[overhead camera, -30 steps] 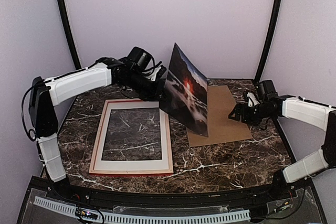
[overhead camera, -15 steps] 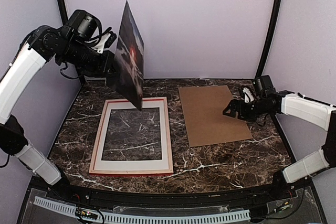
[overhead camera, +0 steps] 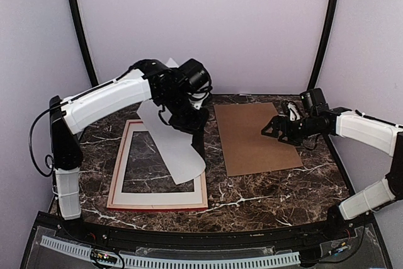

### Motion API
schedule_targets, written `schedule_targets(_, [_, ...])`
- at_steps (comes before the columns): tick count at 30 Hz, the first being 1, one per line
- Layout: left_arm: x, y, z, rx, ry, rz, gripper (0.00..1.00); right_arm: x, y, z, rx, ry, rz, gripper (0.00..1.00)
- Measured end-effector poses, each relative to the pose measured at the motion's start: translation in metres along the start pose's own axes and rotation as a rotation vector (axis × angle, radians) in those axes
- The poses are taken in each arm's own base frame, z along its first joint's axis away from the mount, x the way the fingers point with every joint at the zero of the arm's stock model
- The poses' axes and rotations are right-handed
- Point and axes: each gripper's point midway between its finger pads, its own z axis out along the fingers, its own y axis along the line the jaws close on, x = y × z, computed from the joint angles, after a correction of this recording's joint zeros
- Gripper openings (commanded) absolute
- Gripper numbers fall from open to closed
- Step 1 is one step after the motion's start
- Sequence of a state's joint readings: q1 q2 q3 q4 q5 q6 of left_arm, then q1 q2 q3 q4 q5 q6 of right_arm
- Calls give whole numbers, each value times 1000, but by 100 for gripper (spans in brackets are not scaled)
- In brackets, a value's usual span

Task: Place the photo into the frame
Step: Turn over the photo.

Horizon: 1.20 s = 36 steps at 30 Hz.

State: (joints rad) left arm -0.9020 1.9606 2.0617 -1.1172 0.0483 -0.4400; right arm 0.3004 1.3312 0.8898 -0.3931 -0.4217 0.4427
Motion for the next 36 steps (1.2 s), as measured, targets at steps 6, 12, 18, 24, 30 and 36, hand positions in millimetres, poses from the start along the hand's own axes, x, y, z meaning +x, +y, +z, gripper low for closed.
schedule_targets(6, [9,-39,70,98,85,-2,5,1,4,0,-24,6,22,95])
schedule_targets(12, [10,-79,96,250,80,-34,6,-4,7,5,-49,-3,57,95])
schedule_targets(18, [20,-100,118,353,88,-80,8,-10,11,19,-102,3,117,93])
schedule_targets(24, [28,-108,140,397,104,-123,9,-13,11,34,-137,12,161,91])
schedule_targets(30, [25,-115,142,420,85,-136,9,-1,8,57,-133,64,188,88])
schedule_targets(36, [25,-123,141,437,73,-129,9,15,15,80,-151,120,191,77])
